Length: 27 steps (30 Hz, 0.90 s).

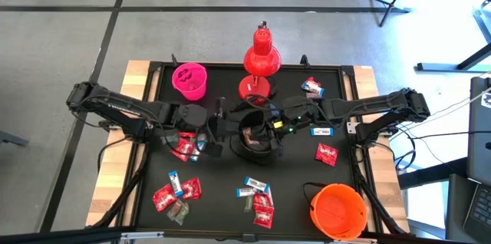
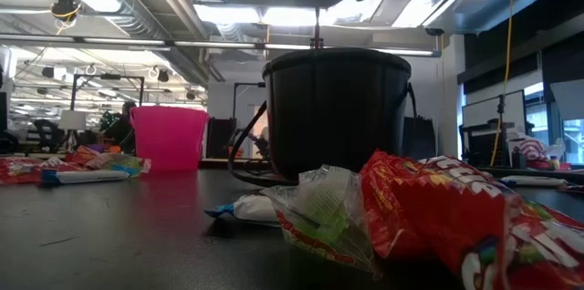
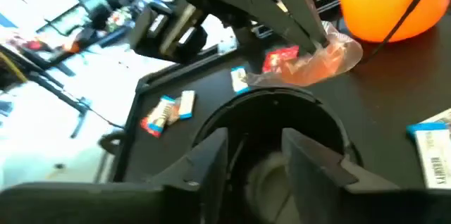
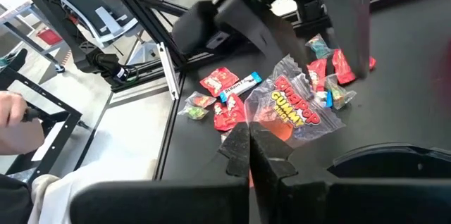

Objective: Organize candy in baskets
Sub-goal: Put the orange gummy into the pink bucket

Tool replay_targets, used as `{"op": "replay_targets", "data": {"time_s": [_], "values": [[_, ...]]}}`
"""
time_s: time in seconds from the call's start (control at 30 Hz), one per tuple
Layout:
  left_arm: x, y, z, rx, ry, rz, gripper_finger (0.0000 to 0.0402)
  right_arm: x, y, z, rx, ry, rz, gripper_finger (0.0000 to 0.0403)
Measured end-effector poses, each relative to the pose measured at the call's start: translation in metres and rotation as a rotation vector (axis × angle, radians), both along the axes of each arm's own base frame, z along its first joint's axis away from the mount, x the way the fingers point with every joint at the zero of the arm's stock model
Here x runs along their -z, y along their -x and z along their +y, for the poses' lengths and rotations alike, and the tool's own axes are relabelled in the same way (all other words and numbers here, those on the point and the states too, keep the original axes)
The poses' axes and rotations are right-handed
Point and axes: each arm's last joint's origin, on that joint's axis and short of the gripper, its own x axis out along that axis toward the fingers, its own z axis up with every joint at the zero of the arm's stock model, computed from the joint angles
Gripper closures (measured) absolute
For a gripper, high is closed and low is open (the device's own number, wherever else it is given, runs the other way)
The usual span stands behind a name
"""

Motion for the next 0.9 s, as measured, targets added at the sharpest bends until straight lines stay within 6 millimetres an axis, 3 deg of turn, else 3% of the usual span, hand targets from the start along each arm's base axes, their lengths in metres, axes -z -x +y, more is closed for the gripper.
{"op": "replay_targets", "data": {"time_s": [0.17, 0.37, 0.9], "values": [[-0.008, 0.001, -0.015, 0.065, -0.067, -0.074, 0.0214, 0.000, 0.000, 0.000, 0.001, -0.002, 0.000, 0.0403], [-0.003, -0.003, -0.022, 0.051, -0.130, -0.061, 0.0185, 0.000, 0.000, 0.000, 0.000, -0.003, -0.003, 0.0403], [0.007, -0.019, -0.025, 0.033, -0.211, -0.086, 0.0193, -0.003, -0.001, -0.001, 0.011, -0.002, -0.032, 0.0403]]}}
